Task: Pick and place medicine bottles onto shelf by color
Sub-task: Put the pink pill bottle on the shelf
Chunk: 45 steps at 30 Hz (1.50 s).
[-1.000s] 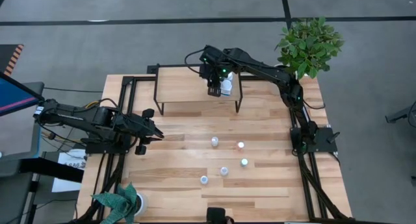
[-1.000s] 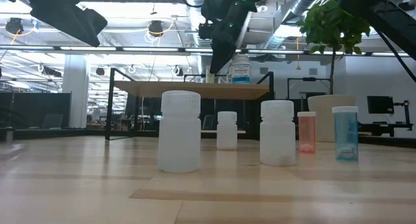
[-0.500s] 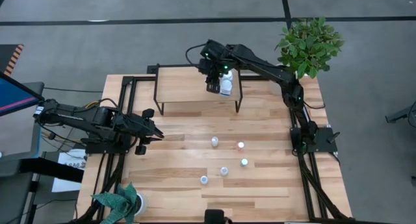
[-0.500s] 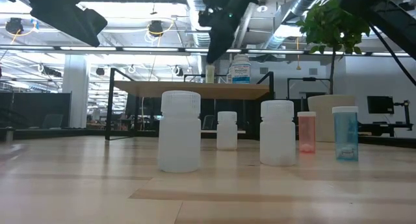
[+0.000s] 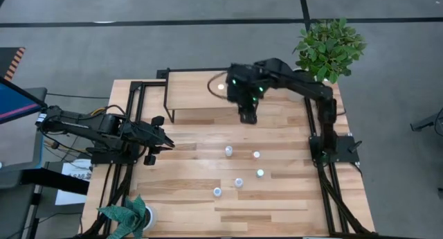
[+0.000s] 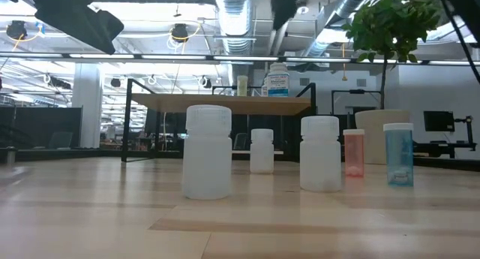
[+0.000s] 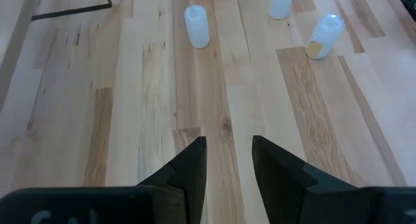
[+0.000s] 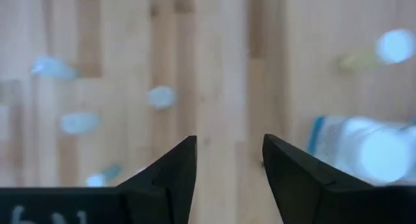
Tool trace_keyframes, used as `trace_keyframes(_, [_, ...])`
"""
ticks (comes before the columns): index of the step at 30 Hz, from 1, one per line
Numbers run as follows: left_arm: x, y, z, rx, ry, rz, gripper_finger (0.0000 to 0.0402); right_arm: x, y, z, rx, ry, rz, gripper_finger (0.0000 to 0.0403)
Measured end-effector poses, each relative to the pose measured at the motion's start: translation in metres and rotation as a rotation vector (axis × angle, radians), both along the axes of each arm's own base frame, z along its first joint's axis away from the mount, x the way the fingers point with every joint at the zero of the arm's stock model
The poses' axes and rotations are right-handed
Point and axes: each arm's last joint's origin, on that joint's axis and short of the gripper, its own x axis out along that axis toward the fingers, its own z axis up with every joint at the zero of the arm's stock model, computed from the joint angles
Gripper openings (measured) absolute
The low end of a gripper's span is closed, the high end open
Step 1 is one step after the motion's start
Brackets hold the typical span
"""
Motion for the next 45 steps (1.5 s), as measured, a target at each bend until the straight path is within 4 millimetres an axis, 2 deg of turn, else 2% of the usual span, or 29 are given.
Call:
trace_keyframes(6, [0.0, 0.0, 0.0, 0.003, -0.001, -0.003, 0.0109, -0.018, 0.05, 0.01, 0.02, -0.005, 0.08, 0.0184])
trace_keyframes(9, [0.0, 0.0, 0.0, -0.002, 0.0, 0.002, 0.0109, -0.032, 0.067, 0.002, 0.022, 0.038, 0.065, 0.0179])
trace_keyframes(14, [0.0, 0.0, 0.0, -0.004, 0.0, 0.004, 0.0109, -0.059, 0.08, -0.029, -0.009, 0.071, -0.045, 0.0172])
trace_keyframes(20, [0.0, 0.0, 0.0, -0.006, -0.003, 0.005, 0.0109, -0.095, 0.099, -0.072, 0.061, 0.031, -0.144, 0.0171])
trace_keyframes(24, [0.0, 0.0, 0.0, -0.015, -0.003, 0.014, 0.0109, -0.111, 0.113, -0.095, 0.12, -0.01, -0.203, 0.0171])
trace_keyframes(31, [0.0, 0.0, 0.0, -0.02, -0.004, 0.019, 0.0109, -0.117, 0.135, -0.123, 0.159, 0.007, -0.208, 0.0169])
trace_keyframes(37, [0.0, 0.0, 0.0, -0.02, -0.004, 0.019, 0.0109, -0.102, 0.145, -0.142, 0.132, 0.062, -0.166, 0.0168])
trace_keyframes(45, [0.0, 0.0, 0.0, -0.014, -0.006, 0.013, 0.0109, -0.086, 0.146, -0.168, 0.109, 0.167, -0.219, 0.0149])
